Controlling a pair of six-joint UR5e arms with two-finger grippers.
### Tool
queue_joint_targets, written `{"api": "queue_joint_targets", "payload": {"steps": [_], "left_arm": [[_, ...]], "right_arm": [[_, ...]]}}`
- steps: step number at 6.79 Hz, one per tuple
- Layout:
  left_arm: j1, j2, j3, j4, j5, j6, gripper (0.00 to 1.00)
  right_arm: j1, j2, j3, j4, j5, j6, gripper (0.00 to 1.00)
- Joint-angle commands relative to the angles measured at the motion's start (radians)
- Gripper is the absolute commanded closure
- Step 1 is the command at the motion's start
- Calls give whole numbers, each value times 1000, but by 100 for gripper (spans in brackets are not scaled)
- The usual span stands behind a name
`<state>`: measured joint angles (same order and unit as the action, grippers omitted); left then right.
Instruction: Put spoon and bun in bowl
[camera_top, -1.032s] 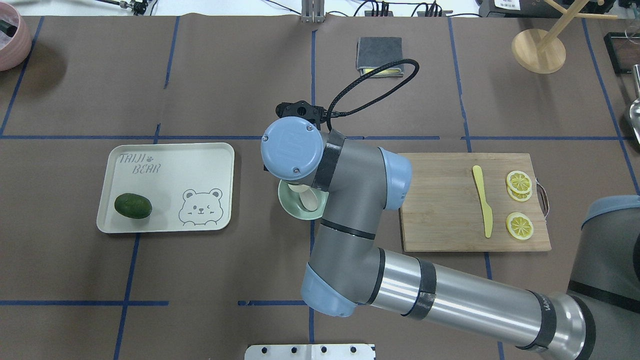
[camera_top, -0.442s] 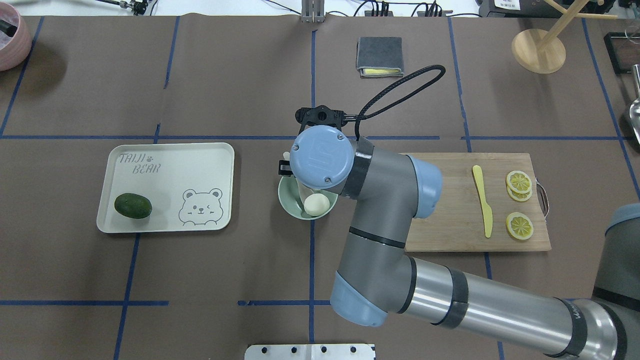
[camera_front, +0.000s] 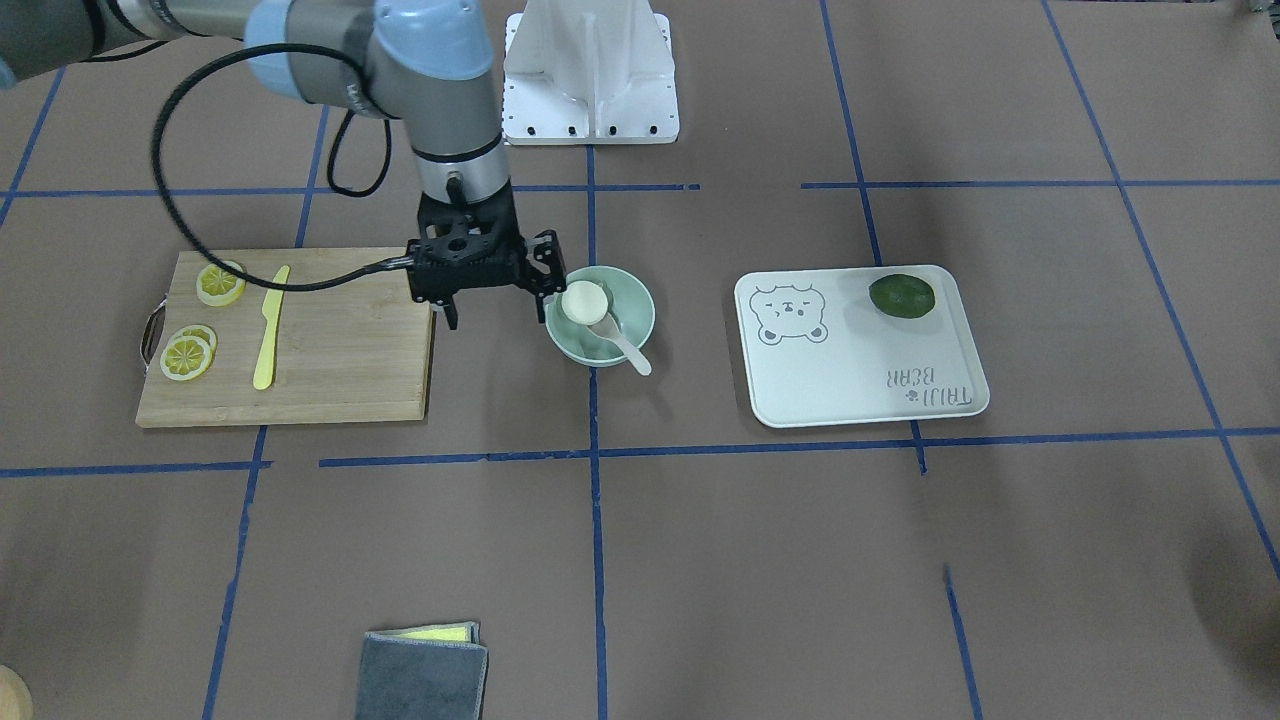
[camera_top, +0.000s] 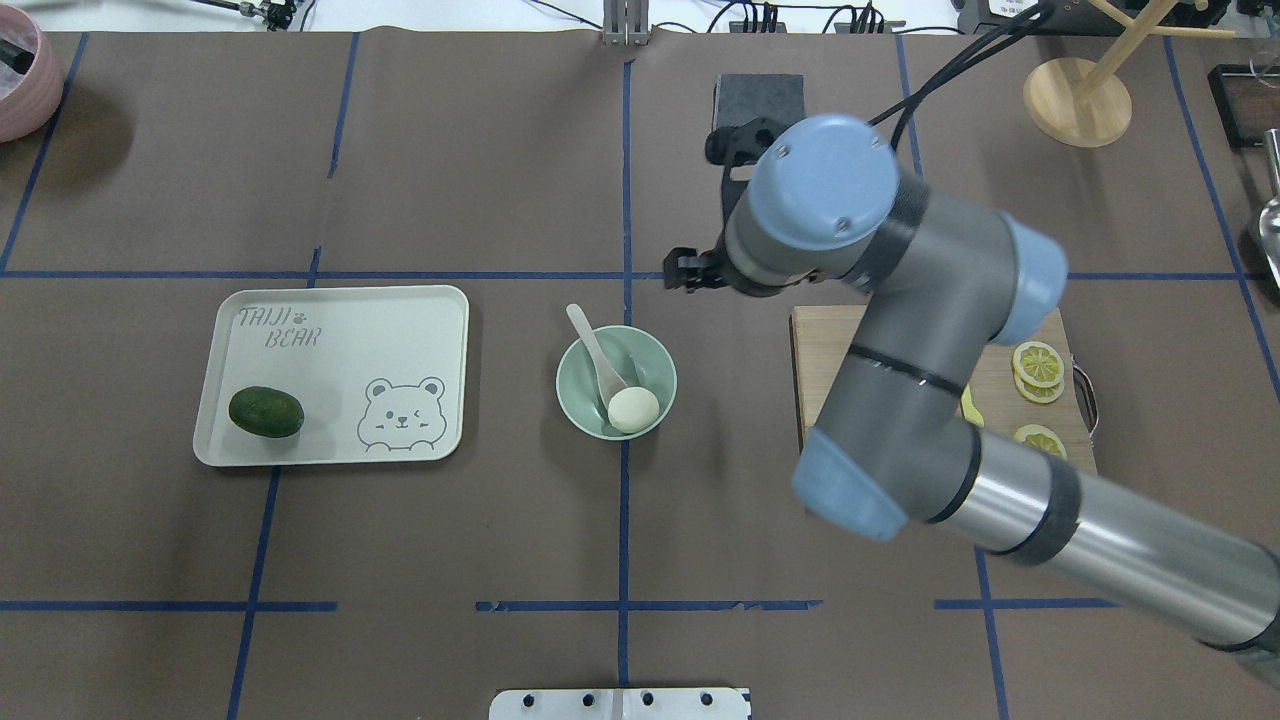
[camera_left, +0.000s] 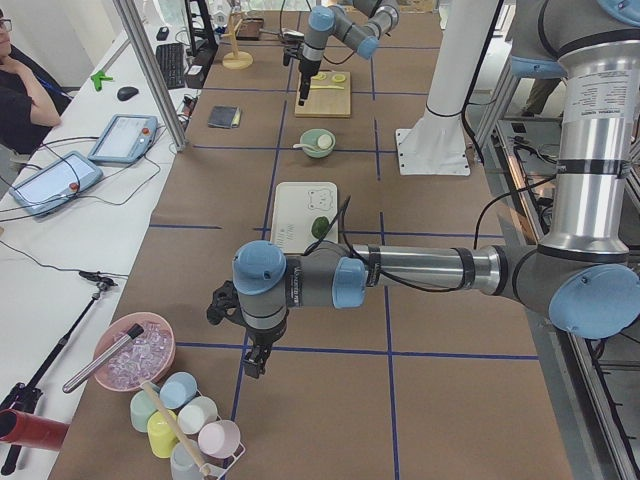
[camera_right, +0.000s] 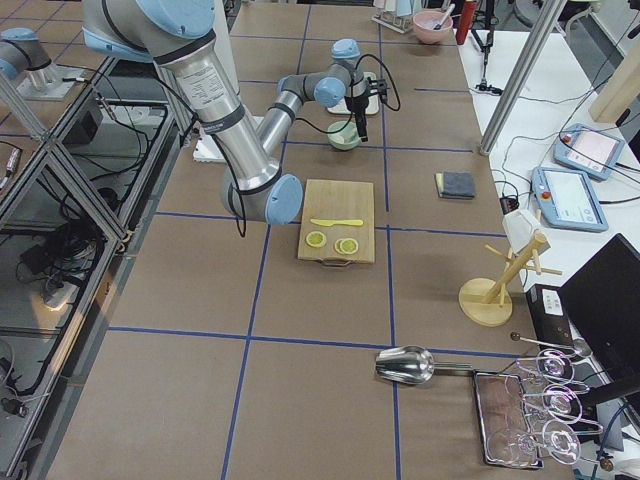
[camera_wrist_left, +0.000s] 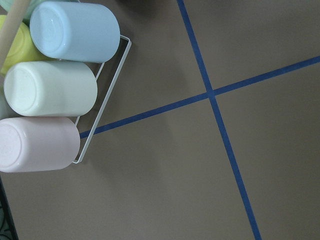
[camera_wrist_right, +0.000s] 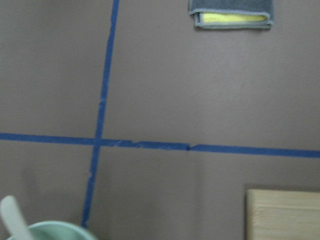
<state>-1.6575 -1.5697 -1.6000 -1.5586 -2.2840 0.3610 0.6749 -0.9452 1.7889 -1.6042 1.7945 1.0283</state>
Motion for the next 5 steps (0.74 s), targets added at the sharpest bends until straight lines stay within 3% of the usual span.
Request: {"api": "queue_joint_targets", "payload": {"steps": [1, 2, 5], "left_arm": [[1, 4, 0, 5, -2, 1, 0], [1, 4, -1, 8, -2, -8, 0], [1, 2, -5, 32, -38, -155, 0]], "right_arm": [[288, -152, 9, 7, 255, -441, 0], [437, -232, -2, 4, 382, -687, 0], [745, -458, -28, -5, 489, -1098, 0]]}}
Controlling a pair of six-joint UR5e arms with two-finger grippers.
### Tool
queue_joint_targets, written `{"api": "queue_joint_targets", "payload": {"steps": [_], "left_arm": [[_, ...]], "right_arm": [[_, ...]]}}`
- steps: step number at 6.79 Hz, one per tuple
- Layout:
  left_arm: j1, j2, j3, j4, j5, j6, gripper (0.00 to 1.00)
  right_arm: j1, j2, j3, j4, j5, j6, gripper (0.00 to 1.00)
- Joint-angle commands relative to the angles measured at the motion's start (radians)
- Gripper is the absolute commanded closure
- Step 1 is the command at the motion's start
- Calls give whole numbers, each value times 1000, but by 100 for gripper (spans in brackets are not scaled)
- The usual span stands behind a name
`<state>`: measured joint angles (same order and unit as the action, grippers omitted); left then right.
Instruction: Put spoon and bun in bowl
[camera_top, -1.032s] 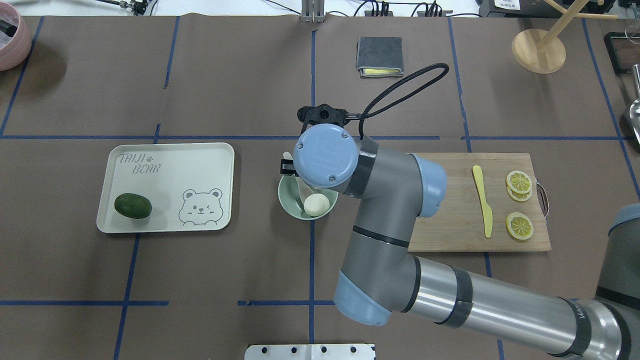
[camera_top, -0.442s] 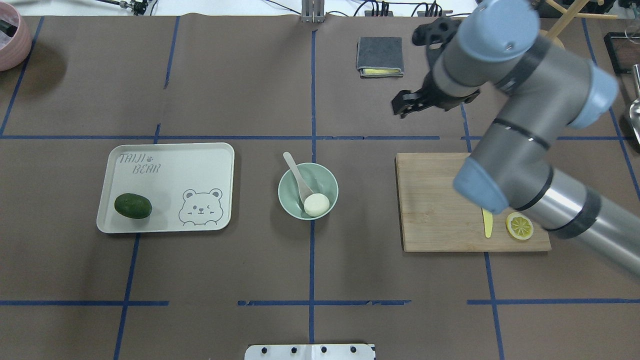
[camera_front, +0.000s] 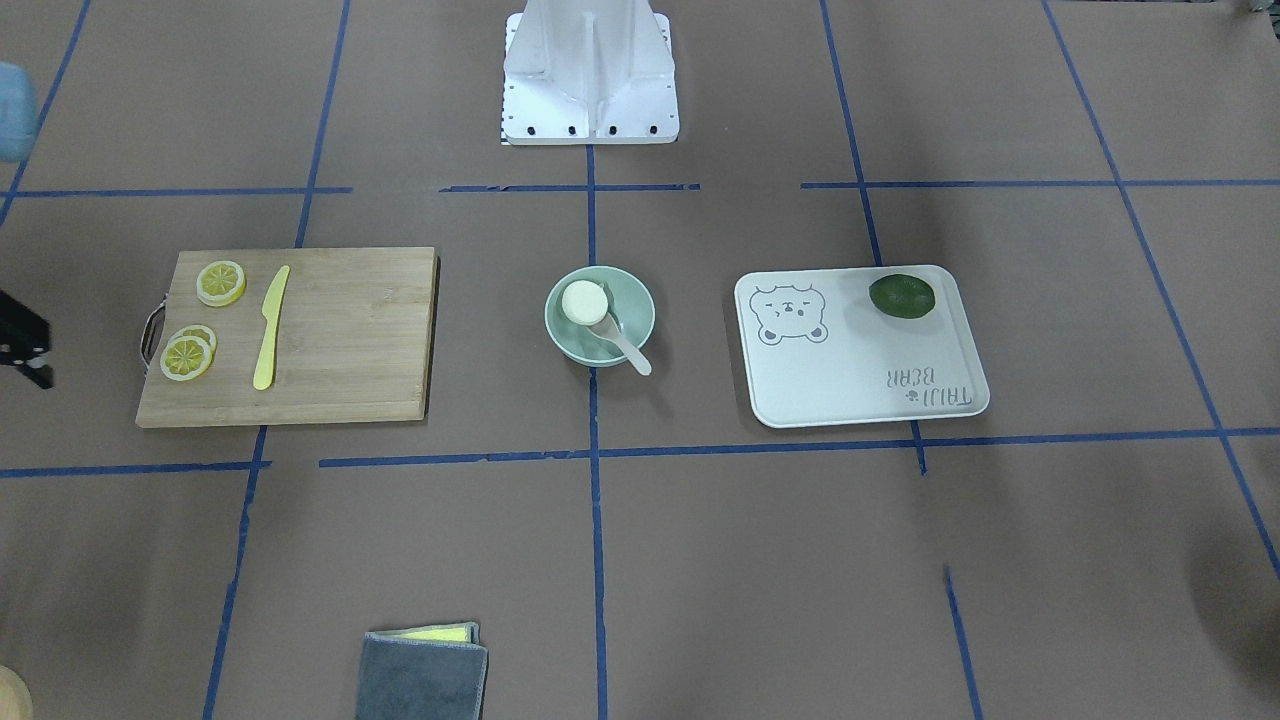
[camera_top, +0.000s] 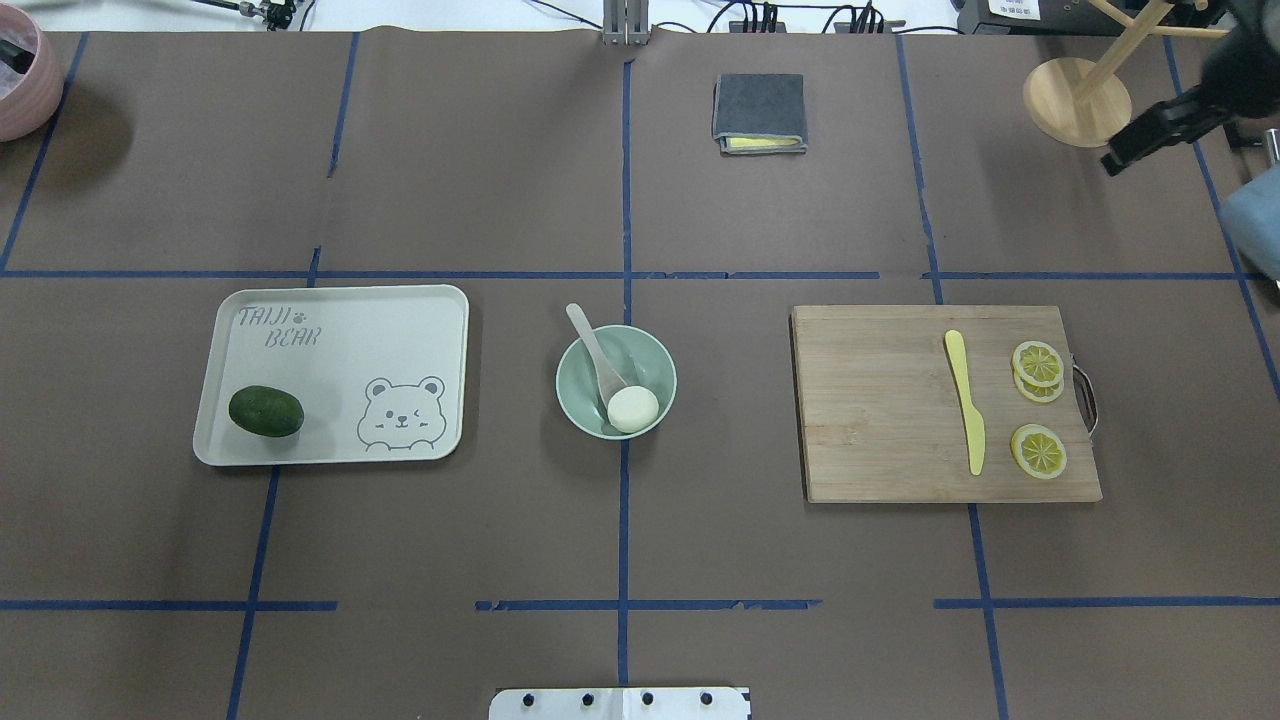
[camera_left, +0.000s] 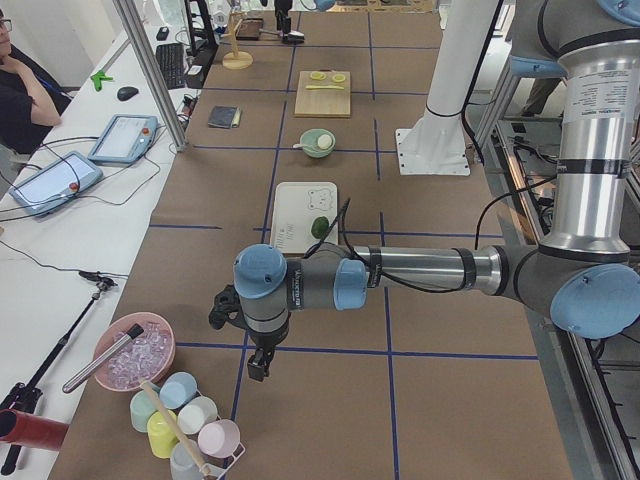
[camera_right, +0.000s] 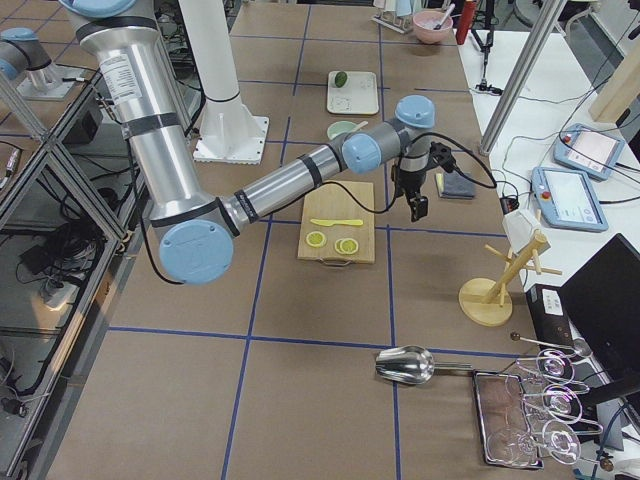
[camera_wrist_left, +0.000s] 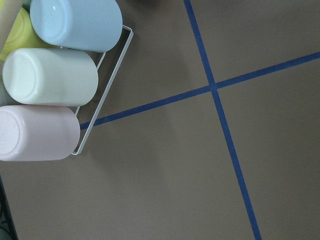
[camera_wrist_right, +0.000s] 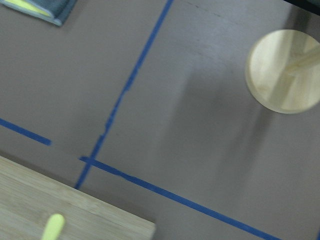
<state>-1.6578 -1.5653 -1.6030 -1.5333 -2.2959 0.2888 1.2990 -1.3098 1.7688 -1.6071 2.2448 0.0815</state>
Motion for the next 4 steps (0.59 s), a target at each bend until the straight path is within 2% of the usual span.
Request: {"api": "queue_joint_targets", "payload": {"steps": [1, 3, 4], "left_arm": [[1, -2, -3, 5, -68, -89, 0], [4, -2, -21, 2, -68, -88, 0], [6, -2, -23, 2, -68, -88, 0]], "right_arm": [[185, -161, -8, -4, 39, -239, 0], [245, -302, -8, 9, 30, -253, 0], [246, -339, -9, 10, 23, -253, 0]]}}
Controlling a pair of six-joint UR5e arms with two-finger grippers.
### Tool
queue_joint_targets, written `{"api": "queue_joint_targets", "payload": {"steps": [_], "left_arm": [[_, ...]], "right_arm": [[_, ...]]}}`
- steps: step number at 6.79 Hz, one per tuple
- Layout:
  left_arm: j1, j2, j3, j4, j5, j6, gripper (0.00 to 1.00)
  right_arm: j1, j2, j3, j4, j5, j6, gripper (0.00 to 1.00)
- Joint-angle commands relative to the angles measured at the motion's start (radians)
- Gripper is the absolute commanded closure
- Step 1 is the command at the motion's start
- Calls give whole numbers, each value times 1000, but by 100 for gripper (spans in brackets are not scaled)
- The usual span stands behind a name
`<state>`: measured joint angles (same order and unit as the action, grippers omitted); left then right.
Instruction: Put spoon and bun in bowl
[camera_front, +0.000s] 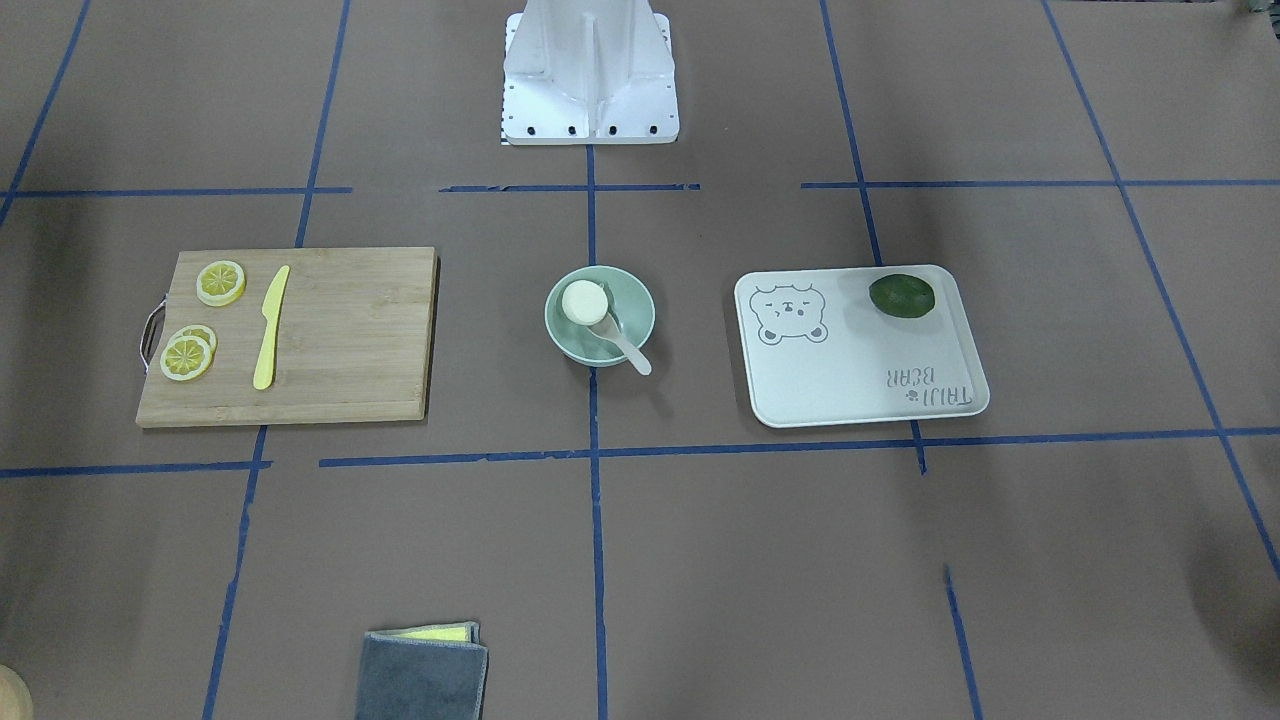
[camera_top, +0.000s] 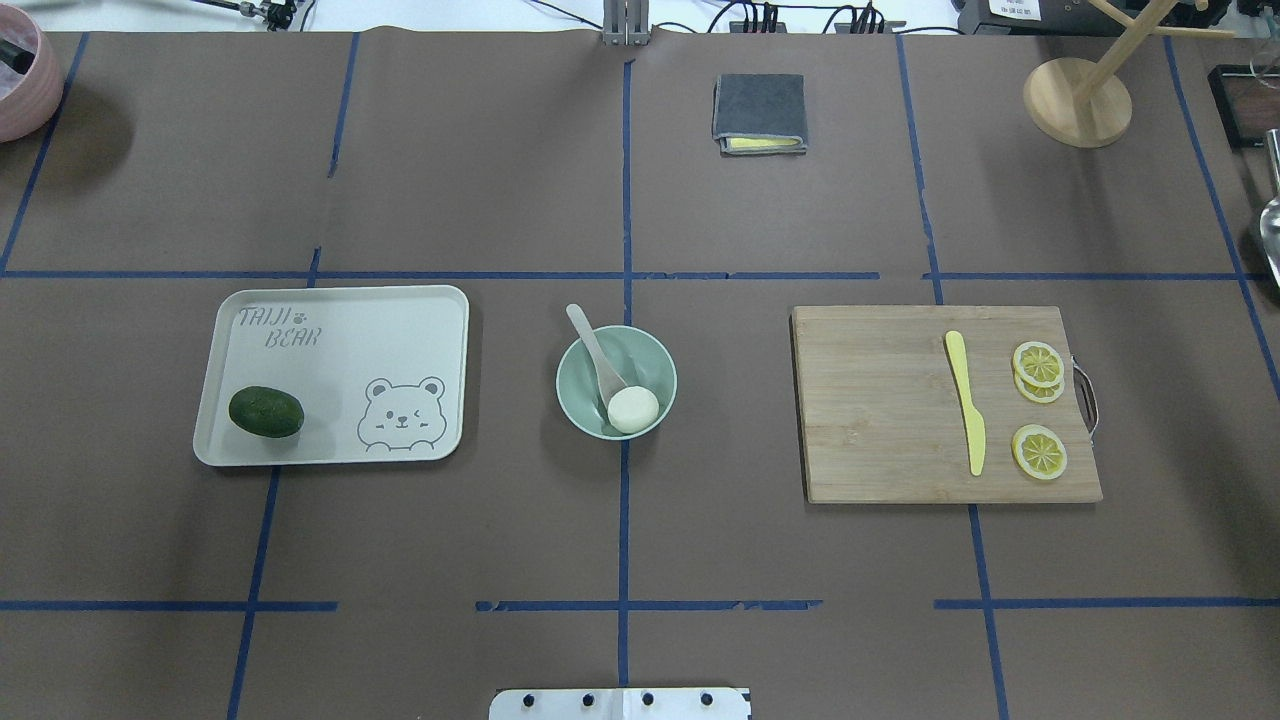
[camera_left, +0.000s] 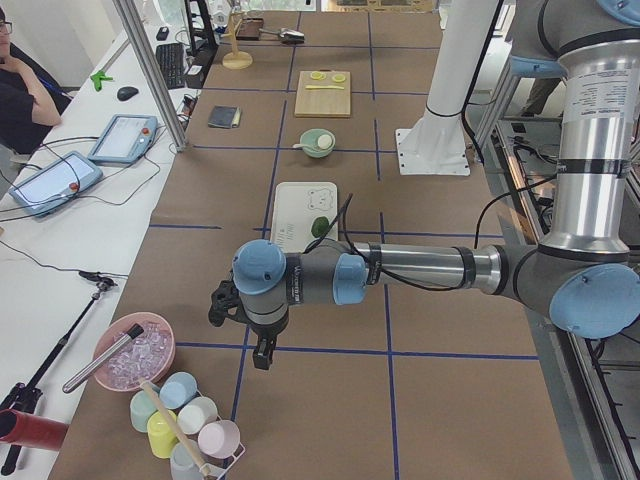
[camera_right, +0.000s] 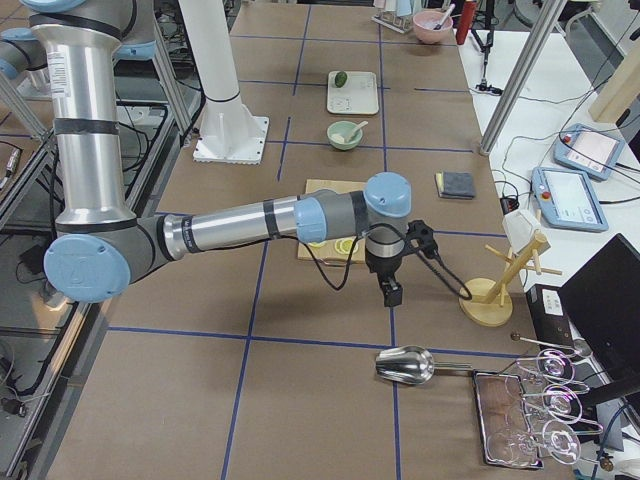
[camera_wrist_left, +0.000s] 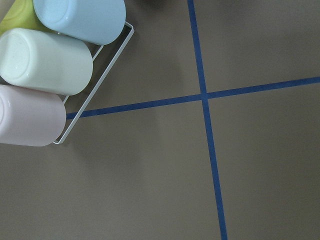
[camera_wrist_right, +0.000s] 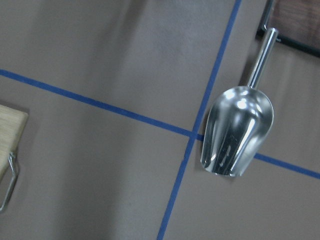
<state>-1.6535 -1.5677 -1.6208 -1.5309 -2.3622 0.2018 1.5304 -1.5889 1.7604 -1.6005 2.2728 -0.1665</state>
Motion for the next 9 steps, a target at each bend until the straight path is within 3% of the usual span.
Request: {"api": "queue_joint_targets", "payload": {"steps": [1, 9], "left_arm": [[1, 0, -8, -2, -2, 5, 0], [3, 8, -8, -2, 4, 5, 0]], "right_arm": [[14, -69, -1, 4, 1, 2, 0], [14, -66, -24, 5, 7, 7, 0]]}}
